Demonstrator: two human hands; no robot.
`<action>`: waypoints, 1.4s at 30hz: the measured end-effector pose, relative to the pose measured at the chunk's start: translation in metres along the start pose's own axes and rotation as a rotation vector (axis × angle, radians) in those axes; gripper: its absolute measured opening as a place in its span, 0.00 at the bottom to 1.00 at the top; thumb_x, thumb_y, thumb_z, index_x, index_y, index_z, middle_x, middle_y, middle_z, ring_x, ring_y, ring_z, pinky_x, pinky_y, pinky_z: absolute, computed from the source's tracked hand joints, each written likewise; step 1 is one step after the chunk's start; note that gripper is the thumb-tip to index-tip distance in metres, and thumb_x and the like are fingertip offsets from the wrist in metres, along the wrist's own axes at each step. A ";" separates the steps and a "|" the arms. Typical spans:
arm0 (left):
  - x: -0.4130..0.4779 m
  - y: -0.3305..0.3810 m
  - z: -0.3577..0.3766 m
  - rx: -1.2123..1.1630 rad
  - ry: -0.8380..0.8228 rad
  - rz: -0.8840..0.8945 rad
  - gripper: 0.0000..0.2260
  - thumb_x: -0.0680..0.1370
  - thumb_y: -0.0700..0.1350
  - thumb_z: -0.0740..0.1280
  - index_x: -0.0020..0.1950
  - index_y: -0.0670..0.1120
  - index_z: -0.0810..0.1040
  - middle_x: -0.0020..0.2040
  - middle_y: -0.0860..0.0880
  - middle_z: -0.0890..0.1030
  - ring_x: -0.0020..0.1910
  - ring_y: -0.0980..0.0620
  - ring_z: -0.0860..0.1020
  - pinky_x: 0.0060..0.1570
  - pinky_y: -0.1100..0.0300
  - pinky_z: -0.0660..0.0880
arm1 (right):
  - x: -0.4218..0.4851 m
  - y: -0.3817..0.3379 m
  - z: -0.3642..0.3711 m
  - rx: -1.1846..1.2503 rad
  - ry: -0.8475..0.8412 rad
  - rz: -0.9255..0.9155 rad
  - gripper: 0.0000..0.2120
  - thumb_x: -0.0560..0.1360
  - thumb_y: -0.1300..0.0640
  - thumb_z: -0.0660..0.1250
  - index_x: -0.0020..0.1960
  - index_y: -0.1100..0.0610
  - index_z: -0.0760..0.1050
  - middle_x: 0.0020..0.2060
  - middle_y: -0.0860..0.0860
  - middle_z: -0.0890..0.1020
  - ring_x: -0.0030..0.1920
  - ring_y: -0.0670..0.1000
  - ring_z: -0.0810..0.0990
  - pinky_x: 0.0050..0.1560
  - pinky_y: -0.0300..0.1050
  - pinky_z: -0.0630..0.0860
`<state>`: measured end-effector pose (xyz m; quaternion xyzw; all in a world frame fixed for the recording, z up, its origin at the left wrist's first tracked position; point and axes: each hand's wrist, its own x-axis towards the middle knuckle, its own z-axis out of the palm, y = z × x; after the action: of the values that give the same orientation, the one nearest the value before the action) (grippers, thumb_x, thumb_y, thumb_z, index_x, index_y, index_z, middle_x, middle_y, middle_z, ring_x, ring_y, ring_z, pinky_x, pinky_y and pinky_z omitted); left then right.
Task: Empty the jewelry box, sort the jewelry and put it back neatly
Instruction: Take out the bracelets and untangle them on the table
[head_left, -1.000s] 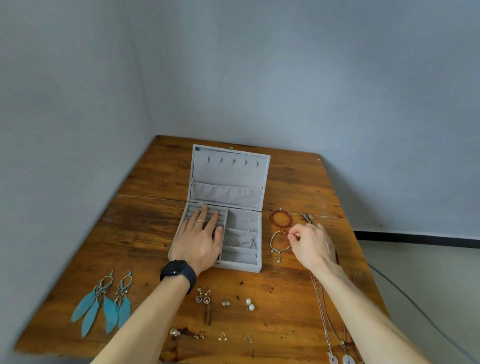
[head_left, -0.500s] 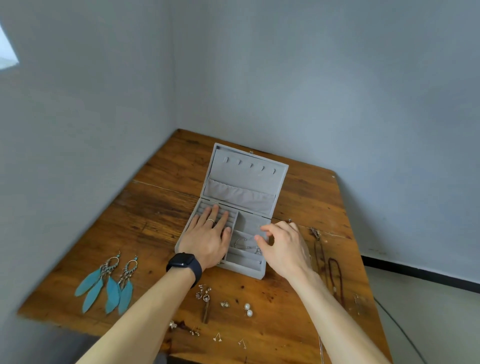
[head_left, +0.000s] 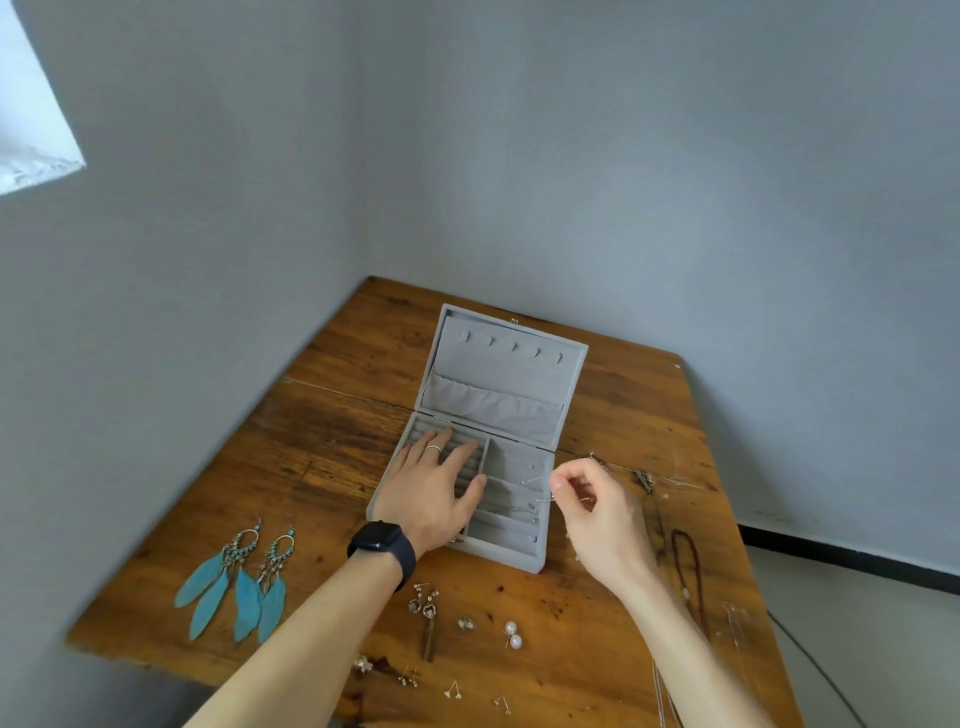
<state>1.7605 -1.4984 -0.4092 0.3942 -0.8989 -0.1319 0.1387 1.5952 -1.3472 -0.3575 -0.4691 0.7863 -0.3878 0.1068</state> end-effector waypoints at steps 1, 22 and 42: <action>-0.001 0.001 -0.001 -0.009 0.034 0.026 0.23 0.81 0.63 0.54 0.75 0.60 0.66 0.76 0.50 0.67 0.75 0.49 0.63 0.72 0.54 0.62 | -0.008 -0.003 -0.005 0.048 0.025 0.002 0.05 0.80 0.53 0.66 0.47 0.44 0.76 0.45 0.35 0.80 0.49 0.36 0.77 0.42 0.28 0.72; 0.027 0.067 -0.029 0.720 -0.225 0.399 0.13 0.80 0.42 0.65 0.64 0.46 0.78 0.62 0.47 0.77 0.62 0.47 0.73 0.61 0.54 0.71 | -0.158 0.024 -0.043 0.390 0.234 0.287 0.05 0.78 0.52 0.68 0.48 0.41 0.79 0.47 0.40 0.84 0.51 0.42 0.80 0.48 0.39 0.75; -0.058 0.018 -0.085 -0.567 0.014 0.028 0.03 0.83 0.45 0.62 0.51 0.49 0.74 0.44 0.53 0.81 0.44 0.56 0.80 0.42 0.69 0.74 | -0.087 0.023 -0.015 0.044 0.020 0.346 0.05 0.79 0.50 0.67 0.44 0.44 0.79 0.42 0.37 0.83 0.42 0.38 0.80 0.38 0.30 0.70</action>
<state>1.8158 -1.4542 -0.3325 0.3283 -0.8305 -0.3732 0.2516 1.6193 -1.2628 -0.3806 -0.3206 0.8475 -0.3854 0.1746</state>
